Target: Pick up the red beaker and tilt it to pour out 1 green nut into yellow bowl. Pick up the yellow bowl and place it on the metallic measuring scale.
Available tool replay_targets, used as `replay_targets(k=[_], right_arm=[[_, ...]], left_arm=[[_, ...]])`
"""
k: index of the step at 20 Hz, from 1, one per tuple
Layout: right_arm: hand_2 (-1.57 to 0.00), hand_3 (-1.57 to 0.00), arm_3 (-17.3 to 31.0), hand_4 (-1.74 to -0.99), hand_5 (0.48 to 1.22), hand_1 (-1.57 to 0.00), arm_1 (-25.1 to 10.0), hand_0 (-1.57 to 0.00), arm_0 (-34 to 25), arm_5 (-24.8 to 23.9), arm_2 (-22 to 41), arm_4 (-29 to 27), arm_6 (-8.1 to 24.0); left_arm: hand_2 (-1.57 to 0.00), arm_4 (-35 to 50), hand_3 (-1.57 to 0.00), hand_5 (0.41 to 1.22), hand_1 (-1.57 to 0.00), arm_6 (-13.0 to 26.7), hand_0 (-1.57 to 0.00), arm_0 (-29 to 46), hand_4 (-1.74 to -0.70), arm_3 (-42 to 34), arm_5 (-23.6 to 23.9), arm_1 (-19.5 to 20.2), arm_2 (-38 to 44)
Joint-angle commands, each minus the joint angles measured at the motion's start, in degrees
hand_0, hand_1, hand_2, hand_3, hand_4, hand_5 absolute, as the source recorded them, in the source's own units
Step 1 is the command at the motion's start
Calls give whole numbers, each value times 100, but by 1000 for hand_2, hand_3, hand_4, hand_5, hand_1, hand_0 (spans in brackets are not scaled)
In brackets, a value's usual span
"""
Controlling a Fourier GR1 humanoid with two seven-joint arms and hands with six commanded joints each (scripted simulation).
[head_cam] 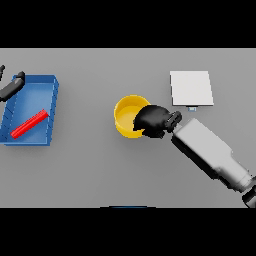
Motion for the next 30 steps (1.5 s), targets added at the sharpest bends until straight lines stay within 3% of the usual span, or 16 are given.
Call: replay_targets(k=[1, 9, 11, 15, 20, 23, 25, 29, 30], right_arm=[[-1327, -1323, 40, -1727, 1211, -1532, 22, -1535, -16, -28, -37, -20, 18], [-1426, -1194, -946, -1739, 1219, -1565, -566, -1565, -12, 500, -686, -417, 337], [-1478, -1170, -1056, -1740, 1220, -1567, -669, -1567, 45, 457, -803, -404, 507], [-1526, -1157, -1036, -1740, 1220, -1569, -859, -1563, 67, 343, -988, -394, 509], [-1537, -1153, -618, -1741, 1221, -1570, -1065, -1568, -62, -48, -1216, -330, 346], [-1537, -1150, -73, -1741, 1221, -1571, -1077, -1570, -185, -271, -1426, -269, 391], [-1540, -1143, 308, -1741, 1221, -1571, -1135, -1570, -216, -568, -1490, -163, 189], [-1537, -1147, 981, -1741, 1221, -1571, -1067, -1571, -369, -852, -1667, -102, 170], [-1519, -1156, 1115, -1741, 1221, -1571, -1139, -1571, -334, -913, -1706, -94, 30]], left_arm=[[1, -9, 1, 695, 1, 45, 1, -67, -717, 84, -24, -52, -9], [1, -55, 1, 686, 1, -28, 1, 4, -717, 96, -44, -48, -48], [1, -29, 1, 686, 1, 17, 1, 5, -714, 3, -16, 18, -16], [1, -43, 1, 694, 1, 96, 1, 15, -721, -115, 51, 28, -43], [1, -28, 1, 719, 1, 142, 1, 12, -730, -181, 64, 68, -29], [1, 7, 1, 724, 1, 257, 1, 84, -731, -260, 88, 158, -15], [1, 46, 1, 730, 1, 266, 1, 82, -737, -311, 73, 140, -8], [1, 34, 1, 734, 1, 315, 1, 82, -727, -328, 46, 186, -19], [1, 17, 1, 732, 1, 343, 1, 107, -722, -391, 61, 226, -36]])
